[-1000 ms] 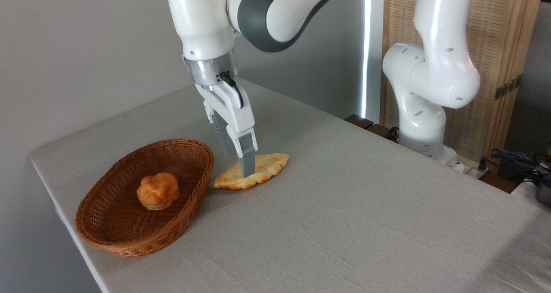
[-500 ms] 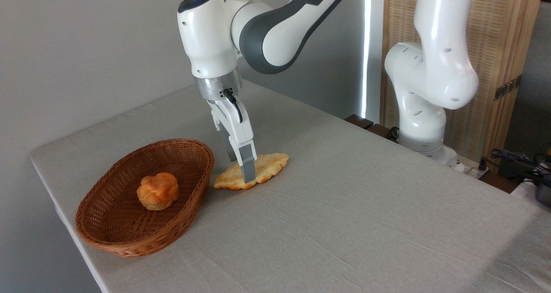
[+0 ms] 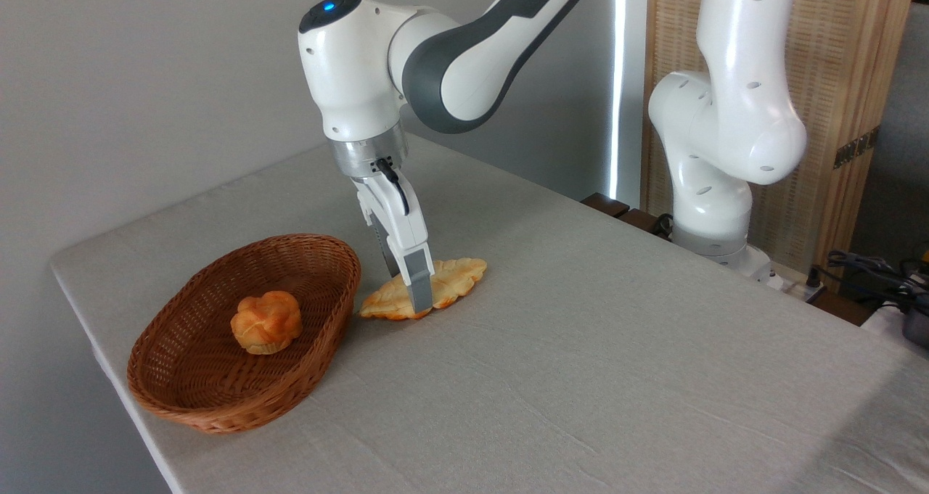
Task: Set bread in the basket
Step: 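Rotate the gripper and lower it to grasp the bread slice edge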
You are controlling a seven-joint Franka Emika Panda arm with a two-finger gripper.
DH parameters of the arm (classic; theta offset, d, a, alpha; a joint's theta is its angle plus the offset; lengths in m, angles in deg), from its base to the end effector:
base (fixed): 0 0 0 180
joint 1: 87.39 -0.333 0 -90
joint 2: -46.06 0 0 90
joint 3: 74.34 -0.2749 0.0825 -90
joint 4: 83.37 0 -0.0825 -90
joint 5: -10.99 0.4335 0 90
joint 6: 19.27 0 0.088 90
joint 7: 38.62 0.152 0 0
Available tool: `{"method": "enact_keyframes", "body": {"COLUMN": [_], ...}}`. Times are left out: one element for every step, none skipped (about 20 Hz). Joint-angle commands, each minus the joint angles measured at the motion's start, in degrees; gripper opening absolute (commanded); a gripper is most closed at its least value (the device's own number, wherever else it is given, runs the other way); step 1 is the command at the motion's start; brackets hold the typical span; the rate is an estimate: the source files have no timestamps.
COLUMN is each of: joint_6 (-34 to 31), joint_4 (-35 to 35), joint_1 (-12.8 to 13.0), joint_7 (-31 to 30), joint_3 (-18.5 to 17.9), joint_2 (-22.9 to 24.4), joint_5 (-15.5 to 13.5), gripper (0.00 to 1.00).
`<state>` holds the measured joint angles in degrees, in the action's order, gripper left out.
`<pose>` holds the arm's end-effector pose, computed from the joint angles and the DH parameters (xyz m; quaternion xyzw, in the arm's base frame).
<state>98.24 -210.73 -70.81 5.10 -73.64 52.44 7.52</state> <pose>0.5181 -0.1670 0.3060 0.8684 -0.4943 -0.0236 0.0320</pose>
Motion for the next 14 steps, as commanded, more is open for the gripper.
{"method": "enact_keyframes", "body": {"joint_6": [1.0, 1.0, 1.0, 0.8, 0.7, 0.5, 0.5, 0.4, 0.3, 0.1, -0.7, -1.8, -3.1, -4.7], "joint_4": [-0.4, -0.4, -0.4, -0.3, -0.3, -0.3, -0.3, -0.3, -0.3, -0.3, -0.3, -0.2, 0.1, 0.4], "joint_1": [0.6, 0.6, 0.6, 0.6, 0.6, 0.6, 0.6, 0.6, 0.6, 0.6, 0.6, 0.6, 0.5, 0.5], "joint_7": [1.5, 1.5, 1.5, 1.5, 1.5, 1.5, 1.5, 1.5, 1.5, 1.5, 1.5, 1.5, 1.5, 1.5], "joint_3": [-0.5, -0.4, -0.4, -0.4, -0.4, -0.4, -0.4, -0.4, -0.4, -0.4, -0.4, -0.4, -0.5, -0.5], "joint_2": [-0.2, -0.2, -0.2, -0.2, -0.2, -0.1, -0.1, -0.1, 0.0, 0.1, 0.2, 0.4, 0.7, 1.4], "joint_5": [-0.8, -0.8, -0.8, -0.8, -0.8, -0.8, -0.8, -0.8, -0.8, -0.8, -0.8, -0.8, -0.7, -0.7], "gripper": [0.55, 0.50, 0.49, 0.49, 0.49, 0.49, 0.49, 0.49, 0.50, 0.50, 0.50, 0.50, 0.50, 0.50]}}
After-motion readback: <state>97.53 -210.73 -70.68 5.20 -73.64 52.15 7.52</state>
